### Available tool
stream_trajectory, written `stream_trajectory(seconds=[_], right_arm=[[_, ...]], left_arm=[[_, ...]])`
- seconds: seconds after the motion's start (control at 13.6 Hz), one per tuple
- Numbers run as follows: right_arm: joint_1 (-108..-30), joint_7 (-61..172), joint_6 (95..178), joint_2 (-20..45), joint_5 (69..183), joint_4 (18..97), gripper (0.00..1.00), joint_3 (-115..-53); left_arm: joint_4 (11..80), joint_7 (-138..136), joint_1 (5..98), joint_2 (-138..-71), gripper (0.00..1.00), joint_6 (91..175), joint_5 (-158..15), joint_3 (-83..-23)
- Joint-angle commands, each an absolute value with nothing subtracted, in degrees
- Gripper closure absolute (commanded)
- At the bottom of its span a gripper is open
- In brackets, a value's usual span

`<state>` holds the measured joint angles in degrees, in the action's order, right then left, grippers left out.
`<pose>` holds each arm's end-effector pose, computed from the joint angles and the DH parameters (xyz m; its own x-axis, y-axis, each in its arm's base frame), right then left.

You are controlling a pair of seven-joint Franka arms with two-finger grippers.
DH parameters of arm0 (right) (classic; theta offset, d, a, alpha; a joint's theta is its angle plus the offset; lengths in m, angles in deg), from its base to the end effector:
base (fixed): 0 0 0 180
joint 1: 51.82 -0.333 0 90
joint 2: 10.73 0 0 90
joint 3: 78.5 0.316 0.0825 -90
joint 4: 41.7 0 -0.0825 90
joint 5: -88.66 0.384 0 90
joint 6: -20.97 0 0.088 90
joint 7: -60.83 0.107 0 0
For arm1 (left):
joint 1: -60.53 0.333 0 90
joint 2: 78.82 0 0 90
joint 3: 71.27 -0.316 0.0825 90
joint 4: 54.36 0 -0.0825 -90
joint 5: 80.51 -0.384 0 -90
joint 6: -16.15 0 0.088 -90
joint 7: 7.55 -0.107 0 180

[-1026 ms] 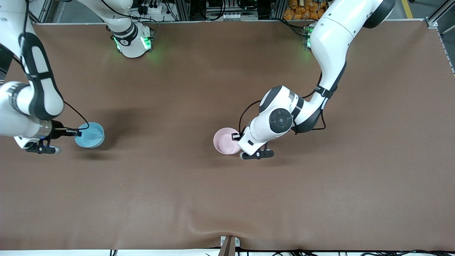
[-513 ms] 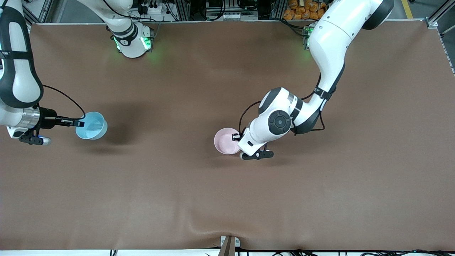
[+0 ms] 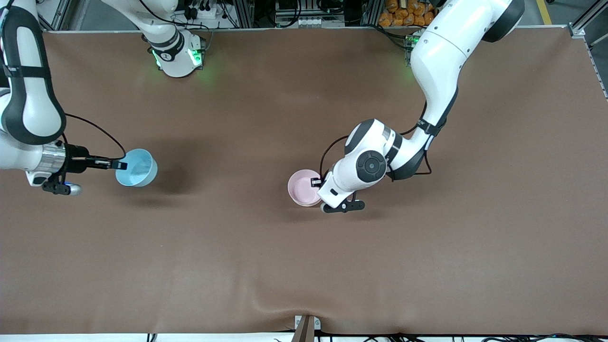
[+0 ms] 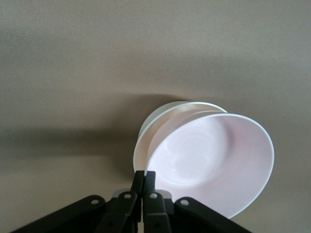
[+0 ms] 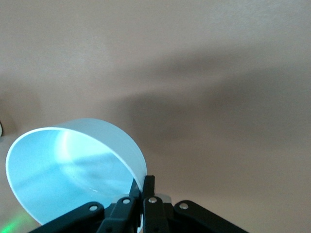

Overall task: Stack pink and blue bowls on white bowl
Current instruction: 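Release the pink bowl with the left gripper while the right gripper carries the blue bowl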

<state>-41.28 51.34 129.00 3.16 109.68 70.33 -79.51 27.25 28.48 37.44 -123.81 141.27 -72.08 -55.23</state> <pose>0.5630 -0.0875 0.3366 0.9507 -0.1496 -0.2717 -0.2394 -0.9110 -0.3359 0.5850 -0.4316 0.2438 0.9753 0.0832 -0.2046 0.1314 -0.9631 0.2349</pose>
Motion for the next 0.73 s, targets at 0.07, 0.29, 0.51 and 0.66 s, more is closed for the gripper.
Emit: stream_trajectory(seconds=[0.07,0.29,0.51,0.66], right_arm=[[-46.6,60.2,129.2,0.1,110.9,71.9,1.0,-79.6],[-52.0,67.5,129.2,-1.1,110.9,71.5,1.0,-79.5],[-58.4,73.7,129.2,-3.7,115.2,71.2,1.0,-79.5],[-62.2,80.0,129.5,-3.5,115.8,69.5,1.0,-79.5]], left_arm=[[26.9,28.3,36.5,-125.2,1.0,143.2,-73.3,-56.0],[26.6,28.8,36.8,-125.7,0.0,143.8,-72.3,-55.9],[26.5,29.3,37.8,-123.2,0.0,143.3,-72.4,-55.9],[26.5,29.0,40.0,-120.8,0.0,140.8,-72.9,-55.9]])
